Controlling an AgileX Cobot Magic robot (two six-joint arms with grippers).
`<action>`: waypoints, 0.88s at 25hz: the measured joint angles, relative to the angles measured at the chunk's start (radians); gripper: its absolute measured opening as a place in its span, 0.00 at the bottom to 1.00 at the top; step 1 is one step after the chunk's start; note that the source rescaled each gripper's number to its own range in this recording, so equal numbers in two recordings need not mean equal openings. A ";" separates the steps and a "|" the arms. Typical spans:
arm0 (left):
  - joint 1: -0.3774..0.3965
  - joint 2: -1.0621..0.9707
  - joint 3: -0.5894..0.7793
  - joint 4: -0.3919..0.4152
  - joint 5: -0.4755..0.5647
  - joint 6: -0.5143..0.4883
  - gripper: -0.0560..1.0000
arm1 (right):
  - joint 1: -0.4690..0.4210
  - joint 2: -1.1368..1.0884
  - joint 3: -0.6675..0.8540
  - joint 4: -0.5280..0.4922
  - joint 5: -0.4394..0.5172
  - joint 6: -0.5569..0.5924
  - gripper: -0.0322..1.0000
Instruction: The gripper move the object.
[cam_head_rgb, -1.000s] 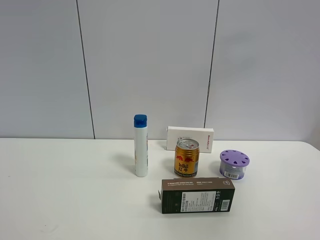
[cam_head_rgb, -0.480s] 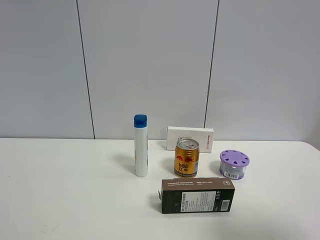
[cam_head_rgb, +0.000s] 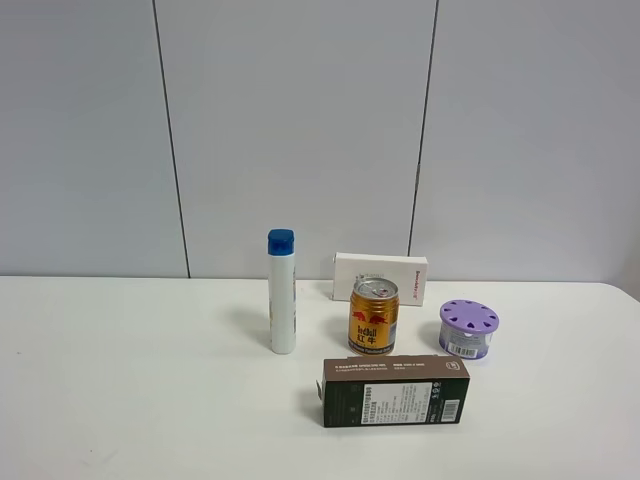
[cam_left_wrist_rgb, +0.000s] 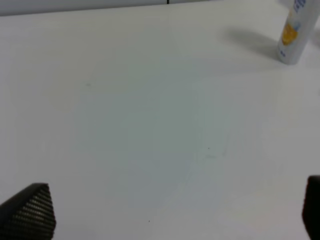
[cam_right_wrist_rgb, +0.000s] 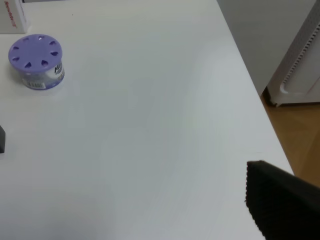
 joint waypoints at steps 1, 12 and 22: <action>0.000 0.000 0.000 0.000 0.000 0.000 1.00 | 0.000 -0.010 0.001 0.000 0.009 -0.009 0.99; 0.000 0.000 0.000 0.000 0.000 0.000 1.00 | 0.000 -0.122 0.088 -0.004 0.063 -0.014 0.99; 0.000 0.000 0.000 0.000 0.000 0.000 1.00 | 0.000 -0.174 0.114 0.011 0.031 -0.008 0.99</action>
